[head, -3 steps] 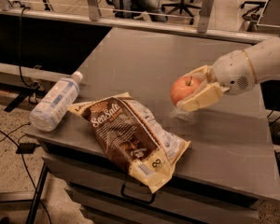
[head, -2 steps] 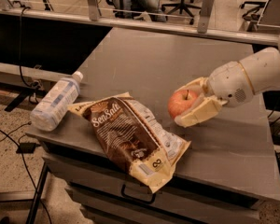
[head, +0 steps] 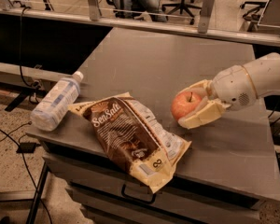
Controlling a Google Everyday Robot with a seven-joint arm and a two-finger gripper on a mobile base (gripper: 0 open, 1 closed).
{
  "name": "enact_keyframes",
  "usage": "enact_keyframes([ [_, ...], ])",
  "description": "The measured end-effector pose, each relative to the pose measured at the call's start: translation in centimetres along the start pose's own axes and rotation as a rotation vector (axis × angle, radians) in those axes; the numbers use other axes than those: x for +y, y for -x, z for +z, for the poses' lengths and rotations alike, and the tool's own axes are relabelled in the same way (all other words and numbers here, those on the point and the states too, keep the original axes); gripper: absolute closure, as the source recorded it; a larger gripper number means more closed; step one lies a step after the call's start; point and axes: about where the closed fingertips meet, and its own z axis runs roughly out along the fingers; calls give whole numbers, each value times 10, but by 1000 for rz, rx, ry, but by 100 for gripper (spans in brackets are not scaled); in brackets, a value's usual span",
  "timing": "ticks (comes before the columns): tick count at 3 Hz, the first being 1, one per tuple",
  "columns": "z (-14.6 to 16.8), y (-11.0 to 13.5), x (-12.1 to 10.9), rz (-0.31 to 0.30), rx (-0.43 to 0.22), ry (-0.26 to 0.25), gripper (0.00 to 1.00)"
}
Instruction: Move apple near brown chip bag
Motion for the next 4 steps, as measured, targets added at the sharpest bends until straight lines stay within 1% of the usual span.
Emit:
enact_keyframes([
  [1, 9, -10, 2, -33, -24, 26, 13],
  [2, 12, -10, 2, -40, -27, 32, 0],
  [3, 12, -10, 2, -40, -27, 33, 0],
  [4, 2, -5, 3, -57, -21, 21, 0],
])
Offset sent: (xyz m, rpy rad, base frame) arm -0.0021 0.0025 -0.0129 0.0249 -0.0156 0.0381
